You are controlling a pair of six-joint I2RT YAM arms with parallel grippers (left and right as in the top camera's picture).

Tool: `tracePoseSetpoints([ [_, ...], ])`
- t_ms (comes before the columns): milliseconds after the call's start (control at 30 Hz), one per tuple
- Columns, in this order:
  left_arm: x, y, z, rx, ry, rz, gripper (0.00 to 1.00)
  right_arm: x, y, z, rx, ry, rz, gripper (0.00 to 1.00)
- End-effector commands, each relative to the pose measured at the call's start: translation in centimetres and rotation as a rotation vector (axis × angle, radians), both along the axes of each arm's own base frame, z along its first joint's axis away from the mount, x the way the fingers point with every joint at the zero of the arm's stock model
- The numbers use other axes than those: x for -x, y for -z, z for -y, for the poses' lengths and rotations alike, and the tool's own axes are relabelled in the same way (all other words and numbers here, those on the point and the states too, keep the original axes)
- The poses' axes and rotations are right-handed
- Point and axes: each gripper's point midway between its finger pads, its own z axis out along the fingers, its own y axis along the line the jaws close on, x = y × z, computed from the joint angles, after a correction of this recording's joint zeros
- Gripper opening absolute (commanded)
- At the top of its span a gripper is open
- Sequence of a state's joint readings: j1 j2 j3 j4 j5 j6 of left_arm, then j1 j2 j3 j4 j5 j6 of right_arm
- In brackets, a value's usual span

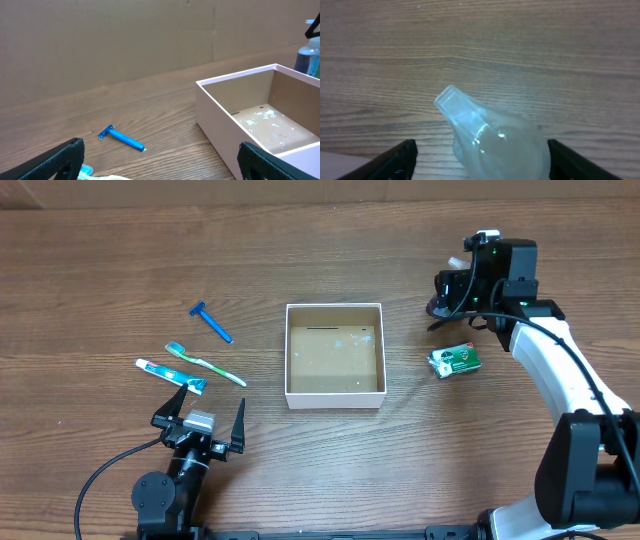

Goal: Pack container
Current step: 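Reach the right gripper to the soap pump bottle and grasp it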

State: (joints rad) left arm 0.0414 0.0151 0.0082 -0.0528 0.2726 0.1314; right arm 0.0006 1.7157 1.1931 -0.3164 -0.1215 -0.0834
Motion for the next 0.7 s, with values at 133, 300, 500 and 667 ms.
tracePoseSetpoints([
  [133, -0.03, -0.07, -0.31, -0.012, -0.015, 0.01, 1.0, -1.1, -1.51, 0.41, 0.014, 0.013, 0.053, 0.42],
  [300, -0.03, -0.07, -0.31, -0.012, -0.015, 0.01, 1.0, -1.11, -1.52, 0.4, 0.013, 0.012, 0.053, 0.23],
  [500, -0.03, -0.07, -0.31, -0.012, -0.015, 0.01, 1.0, -1.18, -1.62, 0.4, 0.013, 0.012, 0.058, 0.19],
  [667, -0.03, -0.07, -0.31, -0.012, -0.015, 0.01, 1.0, -1.17, -1.61, 0.4, 0.013, 0.013, 0.058, 0.19],
])
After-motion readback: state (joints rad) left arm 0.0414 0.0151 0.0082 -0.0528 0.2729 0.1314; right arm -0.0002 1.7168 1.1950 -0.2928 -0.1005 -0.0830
